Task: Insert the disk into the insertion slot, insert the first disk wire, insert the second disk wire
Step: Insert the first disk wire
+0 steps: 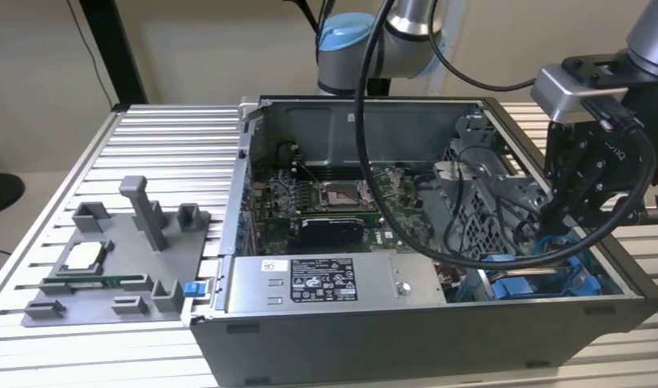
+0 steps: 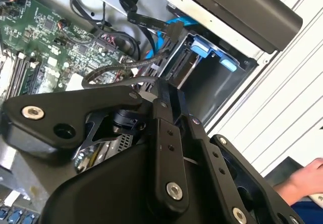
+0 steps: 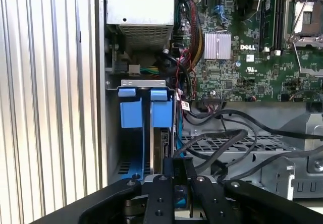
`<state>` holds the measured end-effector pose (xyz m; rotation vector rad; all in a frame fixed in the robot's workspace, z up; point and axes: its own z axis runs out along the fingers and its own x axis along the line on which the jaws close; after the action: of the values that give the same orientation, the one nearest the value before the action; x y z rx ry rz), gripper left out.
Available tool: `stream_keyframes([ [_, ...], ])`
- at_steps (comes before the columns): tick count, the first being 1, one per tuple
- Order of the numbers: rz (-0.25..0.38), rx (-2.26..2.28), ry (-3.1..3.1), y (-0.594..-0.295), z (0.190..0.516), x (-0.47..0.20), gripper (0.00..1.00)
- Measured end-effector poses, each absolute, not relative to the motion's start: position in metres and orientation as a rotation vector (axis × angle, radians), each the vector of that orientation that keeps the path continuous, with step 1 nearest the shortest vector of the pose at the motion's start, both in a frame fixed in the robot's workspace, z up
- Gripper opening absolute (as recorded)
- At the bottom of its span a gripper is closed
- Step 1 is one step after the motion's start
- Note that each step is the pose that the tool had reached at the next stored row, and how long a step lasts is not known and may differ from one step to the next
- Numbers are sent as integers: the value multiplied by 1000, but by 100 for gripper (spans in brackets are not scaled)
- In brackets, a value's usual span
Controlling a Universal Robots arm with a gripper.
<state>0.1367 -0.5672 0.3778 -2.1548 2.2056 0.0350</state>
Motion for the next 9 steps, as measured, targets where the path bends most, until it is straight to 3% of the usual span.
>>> stream_keyframes([
  [9, 35, -2155, 2206, -568, 378, 137, 0],
])
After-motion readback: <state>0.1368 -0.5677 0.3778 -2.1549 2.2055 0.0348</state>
